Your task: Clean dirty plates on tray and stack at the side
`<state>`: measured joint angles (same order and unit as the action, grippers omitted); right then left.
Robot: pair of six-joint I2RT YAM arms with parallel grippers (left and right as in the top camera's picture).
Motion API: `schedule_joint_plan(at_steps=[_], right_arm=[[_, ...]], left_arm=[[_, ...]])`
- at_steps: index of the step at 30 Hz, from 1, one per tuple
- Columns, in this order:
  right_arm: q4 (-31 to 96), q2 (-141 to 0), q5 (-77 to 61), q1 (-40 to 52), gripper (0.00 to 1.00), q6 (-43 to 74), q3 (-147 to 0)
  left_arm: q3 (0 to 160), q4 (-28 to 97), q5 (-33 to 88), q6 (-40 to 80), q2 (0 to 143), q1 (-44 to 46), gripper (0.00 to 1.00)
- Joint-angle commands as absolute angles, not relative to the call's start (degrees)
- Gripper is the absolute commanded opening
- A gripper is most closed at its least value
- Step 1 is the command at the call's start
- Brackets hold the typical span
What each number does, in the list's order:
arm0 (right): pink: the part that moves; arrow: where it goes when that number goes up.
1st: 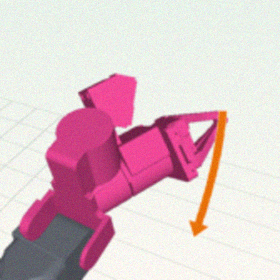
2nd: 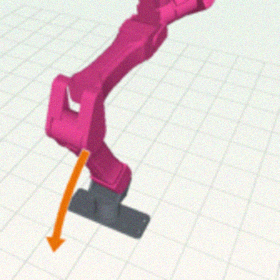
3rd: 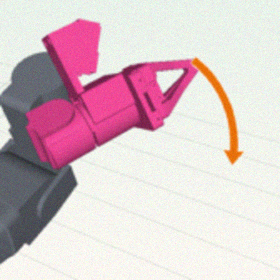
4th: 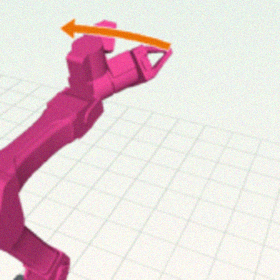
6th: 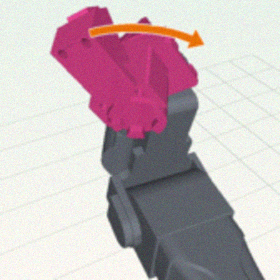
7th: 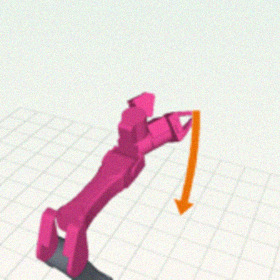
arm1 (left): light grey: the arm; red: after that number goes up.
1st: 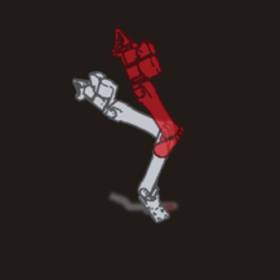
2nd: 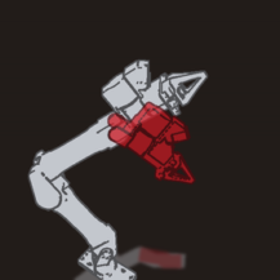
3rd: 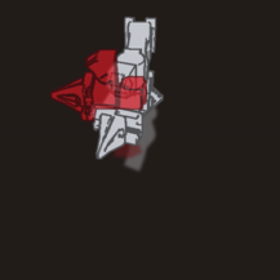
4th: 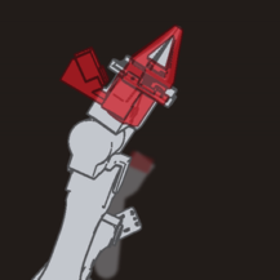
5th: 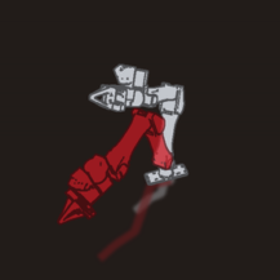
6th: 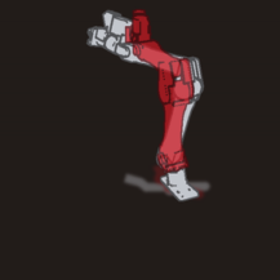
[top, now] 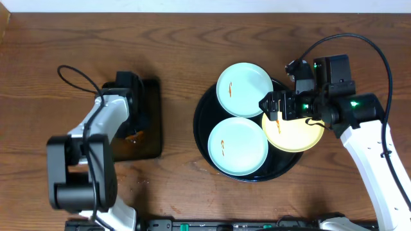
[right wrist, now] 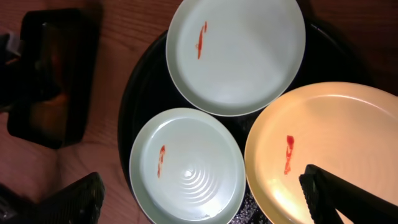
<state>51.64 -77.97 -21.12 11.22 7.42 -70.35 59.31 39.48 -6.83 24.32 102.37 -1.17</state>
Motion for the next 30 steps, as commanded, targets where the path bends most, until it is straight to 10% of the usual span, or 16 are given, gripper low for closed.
schedule_joint_plan(at_steps=[1,3,10,13,15,30], right_arm=[[51.5,-78.0,-20.8,11.8,0.99,7.4,-71.5],[51.2,-78.0,-20.8,11.8,0.99,7.4,-71.5],[51.0,-78.0,-20.8,11.8,0.99,7.5,-71.5],[50.9,-78.0,-20.8,11.8,0.99,7.5,-71.5],[50.7,-78.0,-20.8,11.8,0.99,7.4,-71.5],[50.7,-78.0,-20.8,11.8,0.99,7.5,-71.5]], left_arm=[[58.7,38.8,-6.8,25.8,104.4,-1.7,0.22],[58.8,38.7,-4.7,25.1,104.0,-1.7,0.08],[59.9,41.9,-2.1,20.8,96.3,-1.7,0.08],[59.9,42.9,-2.2,19.4,91.9,-1.7,0.51],[59.9,43.0,-2.9,18.2,90.0,-1.7,0.59],[58.6,32.7,-9.5,18.3,101.4,-1.7,0.49]])
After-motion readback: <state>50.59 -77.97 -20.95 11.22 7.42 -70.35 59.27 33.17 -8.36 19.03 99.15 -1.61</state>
